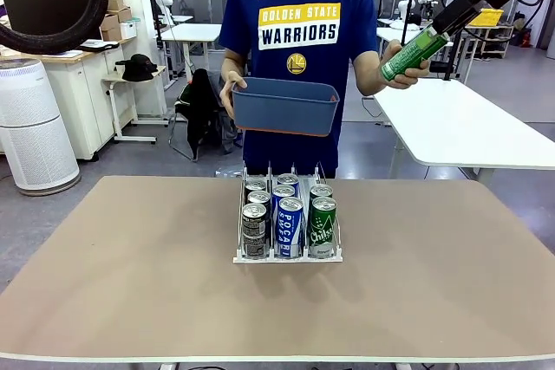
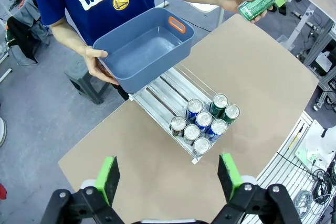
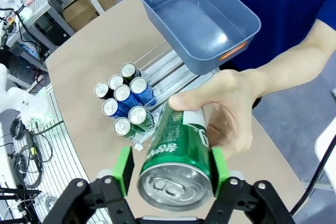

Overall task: Fill the beverage cans into the dispenser.
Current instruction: Pick up the Sprite handed by the human.

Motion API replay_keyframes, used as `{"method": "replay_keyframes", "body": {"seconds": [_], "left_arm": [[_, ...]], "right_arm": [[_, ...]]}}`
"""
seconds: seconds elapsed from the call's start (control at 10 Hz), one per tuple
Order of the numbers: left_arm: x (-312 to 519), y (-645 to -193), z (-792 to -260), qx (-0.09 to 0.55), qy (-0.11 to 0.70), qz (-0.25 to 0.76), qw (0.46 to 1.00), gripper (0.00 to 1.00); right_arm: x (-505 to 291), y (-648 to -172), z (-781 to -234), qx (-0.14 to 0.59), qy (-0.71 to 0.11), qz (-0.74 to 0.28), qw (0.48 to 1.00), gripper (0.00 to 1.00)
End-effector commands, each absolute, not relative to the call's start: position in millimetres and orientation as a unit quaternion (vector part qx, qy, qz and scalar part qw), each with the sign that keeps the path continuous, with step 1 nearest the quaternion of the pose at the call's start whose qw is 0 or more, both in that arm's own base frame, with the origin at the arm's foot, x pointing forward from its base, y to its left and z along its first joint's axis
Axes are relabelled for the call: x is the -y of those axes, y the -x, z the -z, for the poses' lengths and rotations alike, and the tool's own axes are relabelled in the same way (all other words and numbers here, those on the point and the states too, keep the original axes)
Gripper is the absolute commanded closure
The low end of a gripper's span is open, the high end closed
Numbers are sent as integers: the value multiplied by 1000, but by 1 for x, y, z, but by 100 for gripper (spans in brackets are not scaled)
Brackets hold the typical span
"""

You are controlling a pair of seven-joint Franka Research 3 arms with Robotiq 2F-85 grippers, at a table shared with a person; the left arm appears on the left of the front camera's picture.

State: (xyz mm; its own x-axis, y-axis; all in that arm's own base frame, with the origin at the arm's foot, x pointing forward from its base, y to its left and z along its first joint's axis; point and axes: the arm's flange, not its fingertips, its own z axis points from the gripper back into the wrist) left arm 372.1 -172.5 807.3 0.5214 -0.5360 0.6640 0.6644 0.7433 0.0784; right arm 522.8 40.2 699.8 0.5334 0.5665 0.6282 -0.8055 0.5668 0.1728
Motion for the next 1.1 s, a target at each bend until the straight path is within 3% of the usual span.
{"method": "replay_keyframes", "body": {"seconds": [0.0,0.1,1.0], "left_arm": [[170,-372,-807,345,90,349,866,0],[170,-372,-807,345,90,349,866,0],[170,-372,-807,345,90,349,866,0]], "right_arm": [[-40,-524,-698,259,-223,-400,850,65],[-38,-524,-699,261,-222,-398,851,100],[-38,-522,-700,262,-225,-407,846,100]]}}
